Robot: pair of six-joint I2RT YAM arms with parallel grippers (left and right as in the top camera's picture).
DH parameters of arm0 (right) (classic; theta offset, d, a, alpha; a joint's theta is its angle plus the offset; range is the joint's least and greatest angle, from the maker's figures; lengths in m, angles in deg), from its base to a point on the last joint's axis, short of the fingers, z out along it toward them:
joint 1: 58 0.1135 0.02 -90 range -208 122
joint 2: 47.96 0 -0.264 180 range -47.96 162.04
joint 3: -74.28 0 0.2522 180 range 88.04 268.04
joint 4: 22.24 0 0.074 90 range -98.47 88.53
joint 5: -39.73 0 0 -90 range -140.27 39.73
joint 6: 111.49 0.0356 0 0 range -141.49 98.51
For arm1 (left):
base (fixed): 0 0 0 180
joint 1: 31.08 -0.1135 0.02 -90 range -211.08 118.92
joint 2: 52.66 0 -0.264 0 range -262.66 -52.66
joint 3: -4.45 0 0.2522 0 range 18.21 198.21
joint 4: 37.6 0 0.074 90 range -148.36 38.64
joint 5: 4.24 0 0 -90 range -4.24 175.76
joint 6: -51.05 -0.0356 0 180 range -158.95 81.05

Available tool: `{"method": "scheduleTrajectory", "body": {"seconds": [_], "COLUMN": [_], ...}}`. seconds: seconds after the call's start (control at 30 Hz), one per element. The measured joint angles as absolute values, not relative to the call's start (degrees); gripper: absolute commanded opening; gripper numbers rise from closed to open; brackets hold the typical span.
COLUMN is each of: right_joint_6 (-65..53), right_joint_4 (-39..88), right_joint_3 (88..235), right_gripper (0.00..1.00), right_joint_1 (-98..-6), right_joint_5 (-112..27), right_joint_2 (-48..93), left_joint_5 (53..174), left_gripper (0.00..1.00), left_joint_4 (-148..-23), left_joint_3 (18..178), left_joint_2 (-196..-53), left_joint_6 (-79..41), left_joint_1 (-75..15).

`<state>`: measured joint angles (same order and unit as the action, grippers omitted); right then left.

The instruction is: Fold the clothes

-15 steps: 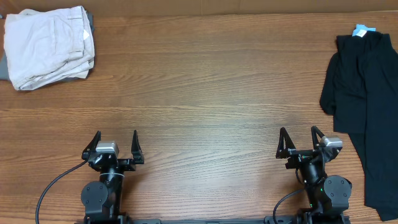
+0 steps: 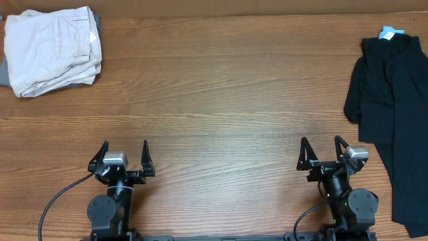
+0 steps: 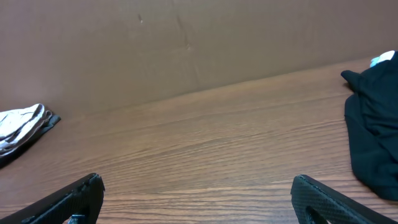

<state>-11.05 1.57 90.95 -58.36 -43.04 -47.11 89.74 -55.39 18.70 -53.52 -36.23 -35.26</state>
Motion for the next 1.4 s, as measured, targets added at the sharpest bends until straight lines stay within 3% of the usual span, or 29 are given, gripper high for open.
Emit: {"method": "scheduleTrajectory", "body": {"seconds": [1.0,1.13,1.4], "right_joint_6": [-10.31,-1.48,27.99], "right_joint_4": [0.37,-2.47,-7.17], "right_joint_3": [90.91,90.91,90.67], "right_gripper": [1.0,1.0,1.0], "right_joint_1": [-58.34,-58.36,-58.36], "right_joint_5": [-42.48,-33.71,-15.85], "right_joint_2": [-47.11,-47.11,-47.11], "left_joint_5": [89.74,89.74,89.74], "left_gripper": [1.0,1.0,1.0], "left_joint_4": [-55.39,-55.39,-55.39], "left_joint_3": [18.7,18.7,18.7], "left_joint_2": [-53.52,-53.52,-53.52], "left_joint_6": [-36.23,-36.23,-36.23], "left_joint_1": [-35.26,-35.26,-35.26]}}
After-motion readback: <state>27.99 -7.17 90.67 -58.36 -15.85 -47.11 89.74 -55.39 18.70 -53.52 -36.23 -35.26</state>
